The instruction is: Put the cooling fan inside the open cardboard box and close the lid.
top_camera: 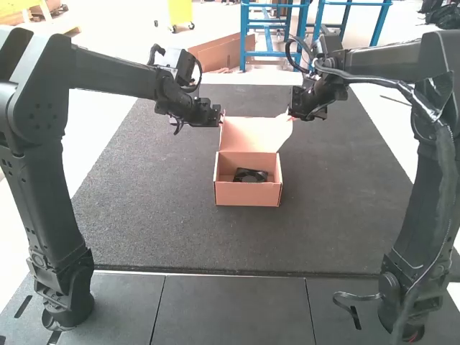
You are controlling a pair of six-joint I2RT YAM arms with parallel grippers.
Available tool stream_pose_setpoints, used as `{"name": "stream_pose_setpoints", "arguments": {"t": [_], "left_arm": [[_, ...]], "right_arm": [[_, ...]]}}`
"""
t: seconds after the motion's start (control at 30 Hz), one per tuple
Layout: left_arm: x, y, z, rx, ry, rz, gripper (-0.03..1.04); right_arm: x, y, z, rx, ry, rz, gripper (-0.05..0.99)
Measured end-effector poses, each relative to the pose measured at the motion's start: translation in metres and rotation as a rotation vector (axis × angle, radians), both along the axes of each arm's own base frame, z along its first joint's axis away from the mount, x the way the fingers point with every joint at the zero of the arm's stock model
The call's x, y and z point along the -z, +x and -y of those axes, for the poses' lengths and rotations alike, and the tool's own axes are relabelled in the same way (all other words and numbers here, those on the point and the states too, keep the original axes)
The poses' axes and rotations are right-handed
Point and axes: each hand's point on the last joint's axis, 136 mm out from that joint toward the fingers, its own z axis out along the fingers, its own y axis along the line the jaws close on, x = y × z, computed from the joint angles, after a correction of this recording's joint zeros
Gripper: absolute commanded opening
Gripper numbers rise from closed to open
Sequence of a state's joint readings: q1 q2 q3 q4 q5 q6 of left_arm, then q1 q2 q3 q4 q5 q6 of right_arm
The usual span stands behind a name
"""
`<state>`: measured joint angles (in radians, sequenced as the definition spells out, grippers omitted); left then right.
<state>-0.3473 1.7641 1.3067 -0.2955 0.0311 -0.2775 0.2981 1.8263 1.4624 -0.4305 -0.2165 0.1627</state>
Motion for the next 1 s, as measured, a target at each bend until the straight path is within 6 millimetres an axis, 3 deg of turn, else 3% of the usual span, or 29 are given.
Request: {"name": "stream_pose_setpoints", "arguments": {"t": [0.3, 0.6, 1.0], "left_arm": [[0.0, -0.001, 0.003, 0.006, 0.0, 0.0, 0.97], [0.001, -0.002, 0.003, 0.007, 0.003, -0.006, 0.97], [0.009, -0.01, 0.0, 0.009, 0.02, -0.049, 0.97]], "right_arm": [[0.001, 0.001, 0.001, -0.004, -0.008, 0.008, -0.02], [0.0, 0.0, 0.001, -0.011, -0.013, 0.01, -0.02], [-0.01, -0.032, -0.001, -0.038, -0.014, 0.011, -0.01]]}}
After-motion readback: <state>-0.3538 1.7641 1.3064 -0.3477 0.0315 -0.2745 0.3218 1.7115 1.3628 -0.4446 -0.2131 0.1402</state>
